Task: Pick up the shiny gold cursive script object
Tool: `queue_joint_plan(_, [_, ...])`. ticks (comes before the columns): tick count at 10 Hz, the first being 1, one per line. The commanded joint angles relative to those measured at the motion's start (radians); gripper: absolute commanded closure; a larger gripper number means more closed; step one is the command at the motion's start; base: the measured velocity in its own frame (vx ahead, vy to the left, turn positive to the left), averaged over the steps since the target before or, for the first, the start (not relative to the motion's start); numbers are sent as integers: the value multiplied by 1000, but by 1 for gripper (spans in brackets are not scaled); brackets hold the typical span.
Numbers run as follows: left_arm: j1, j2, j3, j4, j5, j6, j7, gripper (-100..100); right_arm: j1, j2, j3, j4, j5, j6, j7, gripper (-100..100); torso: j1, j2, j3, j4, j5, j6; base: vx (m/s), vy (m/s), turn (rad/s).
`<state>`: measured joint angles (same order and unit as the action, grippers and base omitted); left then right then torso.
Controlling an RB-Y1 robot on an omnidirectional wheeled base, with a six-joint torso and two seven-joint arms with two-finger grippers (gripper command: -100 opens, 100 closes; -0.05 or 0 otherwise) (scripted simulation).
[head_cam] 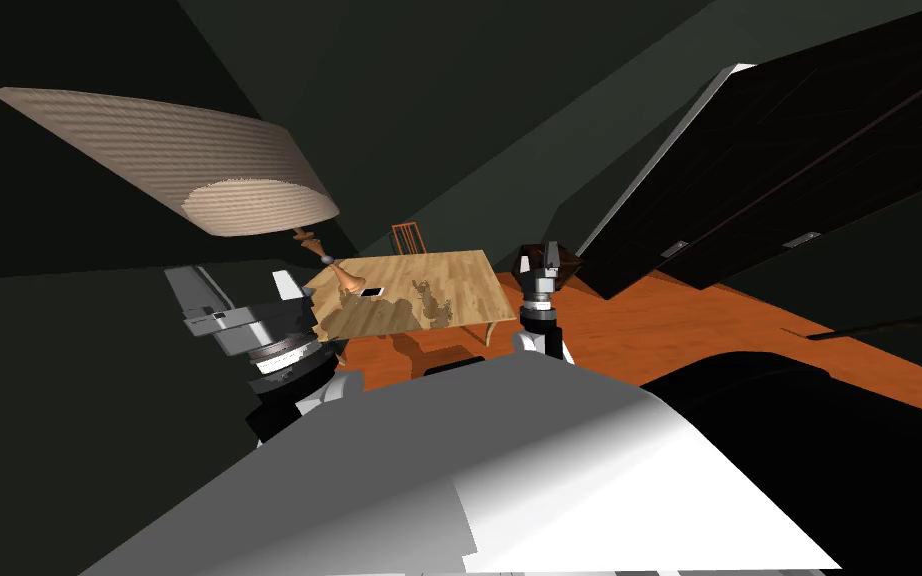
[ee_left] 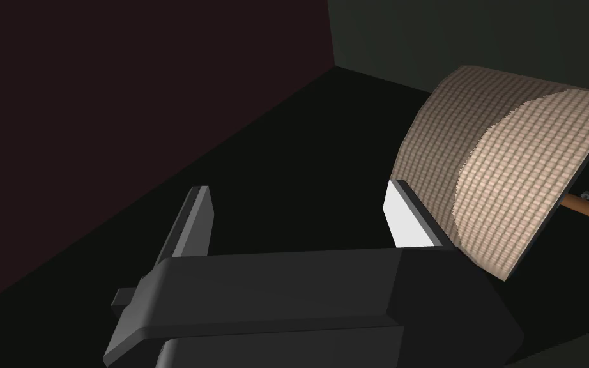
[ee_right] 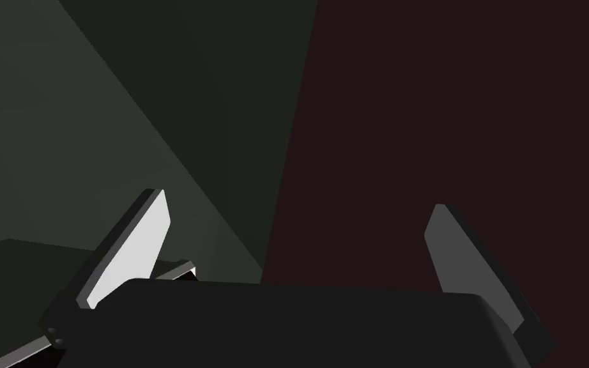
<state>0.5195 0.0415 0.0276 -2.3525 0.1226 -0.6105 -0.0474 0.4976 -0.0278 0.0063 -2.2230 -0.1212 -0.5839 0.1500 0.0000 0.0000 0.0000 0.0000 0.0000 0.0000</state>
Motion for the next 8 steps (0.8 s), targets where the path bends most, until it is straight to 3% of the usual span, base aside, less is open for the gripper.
queue_joint_plan(1, [0, 0, 0, 0, 0, 0, 0, 0, -21, -33, -2, 20, -3, 22, -17, -100, 0, 0, 0, 0, 0, 0, 9, 53, -53])
queue_joint_plan(4, [0, 0, 0, 0, 0, 0, 0, 0, -70, -75, -9, 69, -12, 75, -58, -100, 6, -2, -1, 0, 1, 0, 18, 93, -71])
queue_joint_plan(8, [0, 0, 0, 0, 0, 0, 0, 0, -167, -119, -24, 172, -32, 181, -141, -100, 9, -2, -1, -1, 2, 0, 20, 140, -92])
